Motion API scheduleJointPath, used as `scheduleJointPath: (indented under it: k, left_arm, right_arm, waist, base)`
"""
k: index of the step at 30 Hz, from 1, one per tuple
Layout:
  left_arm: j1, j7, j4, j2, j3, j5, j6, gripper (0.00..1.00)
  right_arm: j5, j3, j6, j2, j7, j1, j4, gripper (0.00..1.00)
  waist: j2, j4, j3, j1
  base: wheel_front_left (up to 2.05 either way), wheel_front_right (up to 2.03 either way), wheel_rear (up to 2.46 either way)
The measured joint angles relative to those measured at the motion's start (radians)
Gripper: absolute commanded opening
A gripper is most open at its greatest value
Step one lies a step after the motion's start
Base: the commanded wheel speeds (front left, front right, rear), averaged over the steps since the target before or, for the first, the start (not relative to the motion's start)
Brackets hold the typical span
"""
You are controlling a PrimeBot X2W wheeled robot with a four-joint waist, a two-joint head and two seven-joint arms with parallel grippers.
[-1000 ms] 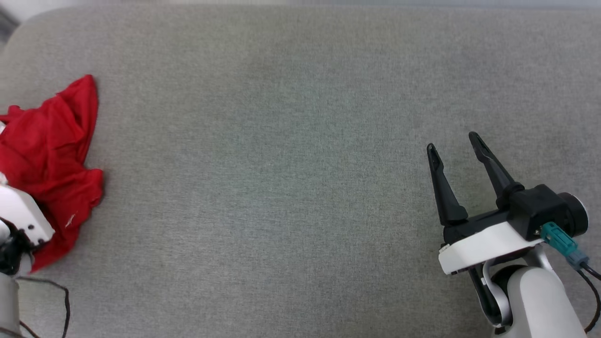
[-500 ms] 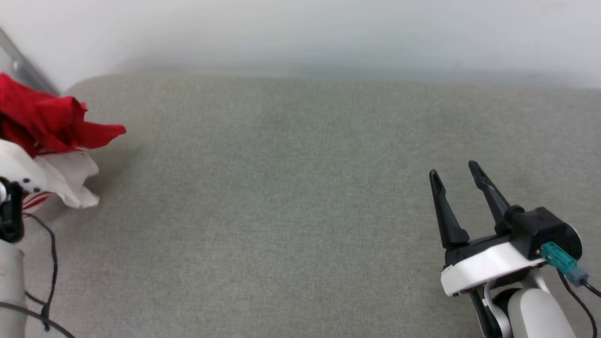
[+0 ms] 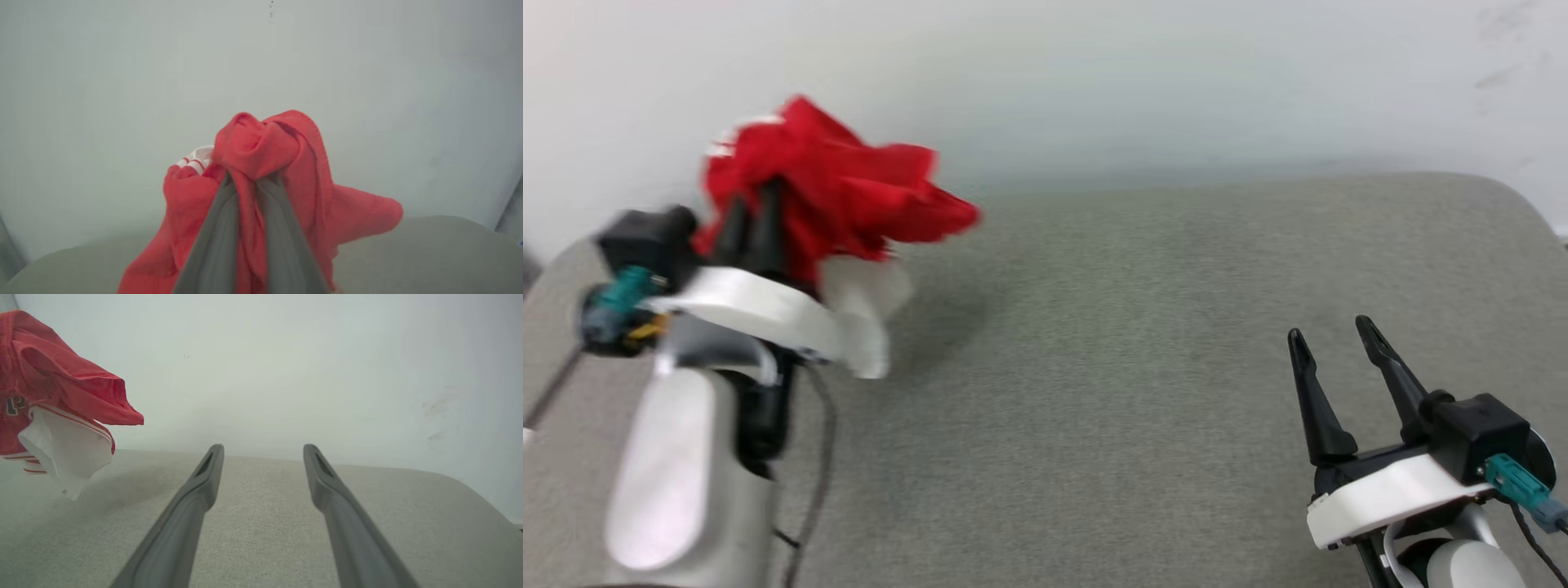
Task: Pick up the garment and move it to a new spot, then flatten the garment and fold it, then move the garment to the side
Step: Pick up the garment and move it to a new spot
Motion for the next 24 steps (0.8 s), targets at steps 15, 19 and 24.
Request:
scheduleJointPath:
  k: [15, 19, 24]
  left_arm:
    - [0.177, 0.111, -0.044, -0.168, -0.451, 0.003, -0.065, 0.00]
    - [0.204, 0.123, 0.026, -0.157, -0.557, 0.023, -0.073, 0.00]
    - [0.211, 0.111, 0.076, -0.139, -0.625, 0.015, -0.078, 0.29]
  right_arm:
    - [0.012, -0.053, 0.000, 0.000, 0.013, 0.023, -0.056, 1.00]
    - [0.017, -0.049, 0.000, 0.000, 0.001, 0.012, -0.053, 1.00]
    - [0.021, -0.053, 0.000, 0.000, -0.015, 0.000, -0.036, 1.00]
  waist:
    - [0.0000, -0.104, 0.118, 0.0000]
    - [0.0000, -0.111, 0.167, 0.0000]
    - [0.0000, -0.111, 0.196, 0.0001]
  base:
    - [0.00, 0.00, 0.00]
    - [0.00, 0.00, 0.00]
    - [0.00, 0.00, 0.00]
